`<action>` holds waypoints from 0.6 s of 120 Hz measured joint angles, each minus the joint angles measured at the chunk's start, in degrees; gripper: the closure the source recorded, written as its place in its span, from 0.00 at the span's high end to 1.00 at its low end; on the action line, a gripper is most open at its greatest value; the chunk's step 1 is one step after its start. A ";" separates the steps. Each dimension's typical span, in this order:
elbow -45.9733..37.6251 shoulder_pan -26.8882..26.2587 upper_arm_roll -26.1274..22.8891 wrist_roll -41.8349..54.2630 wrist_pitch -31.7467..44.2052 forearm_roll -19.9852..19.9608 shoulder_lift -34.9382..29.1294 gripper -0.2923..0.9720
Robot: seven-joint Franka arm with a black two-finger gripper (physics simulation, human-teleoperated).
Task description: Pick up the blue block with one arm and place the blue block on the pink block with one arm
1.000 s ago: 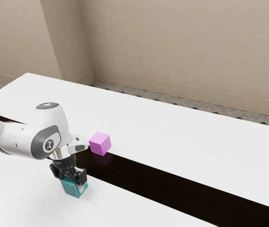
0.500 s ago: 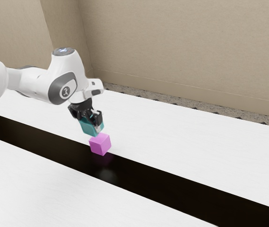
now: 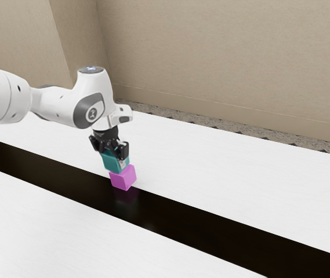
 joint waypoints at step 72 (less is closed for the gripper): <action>-2.00 -1.06 -0.25 1.26 0.19 -3.04 -5.55 0.70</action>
